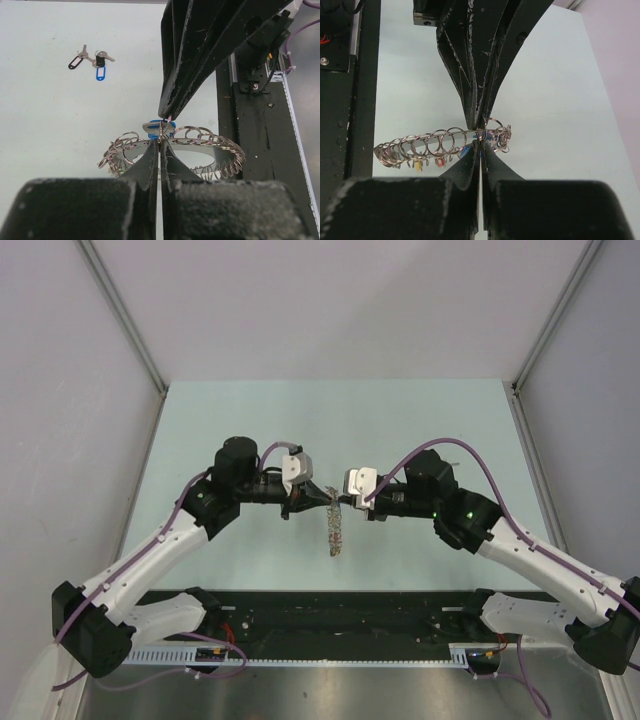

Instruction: Put the keys on the keyring

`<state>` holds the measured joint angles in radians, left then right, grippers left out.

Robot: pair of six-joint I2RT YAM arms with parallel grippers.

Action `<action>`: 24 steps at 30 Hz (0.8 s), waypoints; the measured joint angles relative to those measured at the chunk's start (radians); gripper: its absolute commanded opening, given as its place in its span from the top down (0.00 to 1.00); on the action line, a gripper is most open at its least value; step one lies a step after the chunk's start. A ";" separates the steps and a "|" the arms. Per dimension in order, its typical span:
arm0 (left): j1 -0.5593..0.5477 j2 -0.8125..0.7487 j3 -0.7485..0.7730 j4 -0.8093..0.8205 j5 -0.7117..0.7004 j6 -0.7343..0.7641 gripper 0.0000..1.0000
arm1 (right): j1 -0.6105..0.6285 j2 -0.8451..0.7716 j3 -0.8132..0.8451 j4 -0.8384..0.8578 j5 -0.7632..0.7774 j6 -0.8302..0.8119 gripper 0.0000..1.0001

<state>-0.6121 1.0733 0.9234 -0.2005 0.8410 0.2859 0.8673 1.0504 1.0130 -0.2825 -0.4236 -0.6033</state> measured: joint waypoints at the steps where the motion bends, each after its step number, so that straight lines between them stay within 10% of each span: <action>1: 0.000 0.000 0.002 -0.004 0.000 0.008 1.00 | 0.000 0.000 0.000 0.001 0.000 0.000 1.00; 24: 0.020 0.006 0.023 -0.050 -0.003 -0.015 1.00 | 0.013 0.000 0.001 0.011 0.011 -0.017 1.00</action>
<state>-0.5922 1.0798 0.9466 -0.2508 0.8379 0.2710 0.8806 1.0504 1.0142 -0.2718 -0.4122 -0.6201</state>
